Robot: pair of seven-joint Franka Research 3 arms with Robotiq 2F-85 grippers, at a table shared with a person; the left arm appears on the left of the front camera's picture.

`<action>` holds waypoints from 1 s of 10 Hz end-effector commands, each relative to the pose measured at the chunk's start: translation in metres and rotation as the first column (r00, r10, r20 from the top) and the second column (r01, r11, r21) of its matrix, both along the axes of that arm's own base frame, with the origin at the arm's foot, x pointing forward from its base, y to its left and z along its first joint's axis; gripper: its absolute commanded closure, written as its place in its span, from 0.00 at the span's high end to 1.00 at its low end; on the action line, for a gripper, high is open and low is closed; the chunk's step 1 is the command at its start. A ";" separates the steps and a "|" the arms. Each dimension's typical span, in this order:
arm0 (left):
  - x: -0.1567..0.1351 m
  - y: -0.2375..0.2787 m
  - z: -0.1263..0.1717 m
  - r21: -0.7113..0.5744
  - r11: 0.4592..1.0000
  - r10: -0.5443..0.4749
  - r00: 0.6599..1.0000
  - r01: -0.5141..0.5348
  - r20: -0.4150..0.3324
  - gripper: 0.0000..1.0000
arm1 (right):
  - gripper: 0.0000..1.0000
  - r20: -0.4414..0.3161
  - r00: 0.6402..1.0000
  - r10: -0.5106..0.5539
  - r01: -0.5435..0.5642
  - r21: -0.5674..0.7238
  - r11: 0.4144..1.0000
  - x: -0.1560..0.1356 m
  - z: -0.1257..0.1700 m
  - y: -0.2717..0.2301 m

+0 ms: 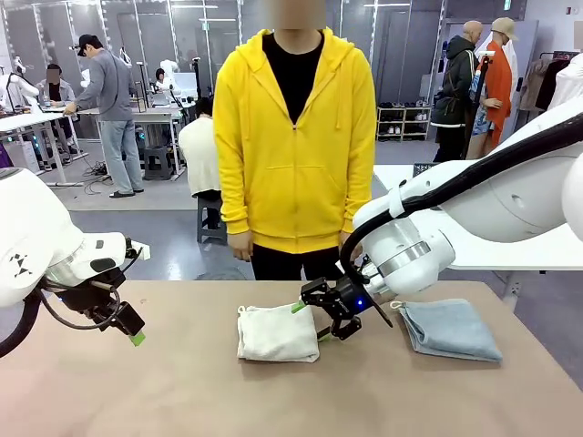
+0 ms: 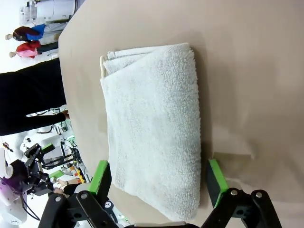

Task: Fold the towels and place them in the basket.
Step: Stack the folded Towel with hook on the right side of the table.

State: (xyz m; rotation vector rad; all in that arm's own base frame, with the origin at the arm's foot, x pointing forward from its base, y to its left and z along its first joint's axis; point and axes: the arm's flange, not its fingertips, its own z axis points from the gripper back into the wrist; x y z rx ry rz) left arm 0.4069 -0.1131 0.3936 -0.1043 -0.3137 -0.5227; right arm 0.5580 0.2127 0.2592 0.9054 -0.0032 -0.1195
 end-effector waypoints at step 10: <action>0.002 -0.003 -0.001 0.009 1.000 0.015 1.000 -0.015 0.010 1.00 | 0.00 0.033 0.999 -0.036 0.036 0.009 0.999 0.005 -0.006 0.025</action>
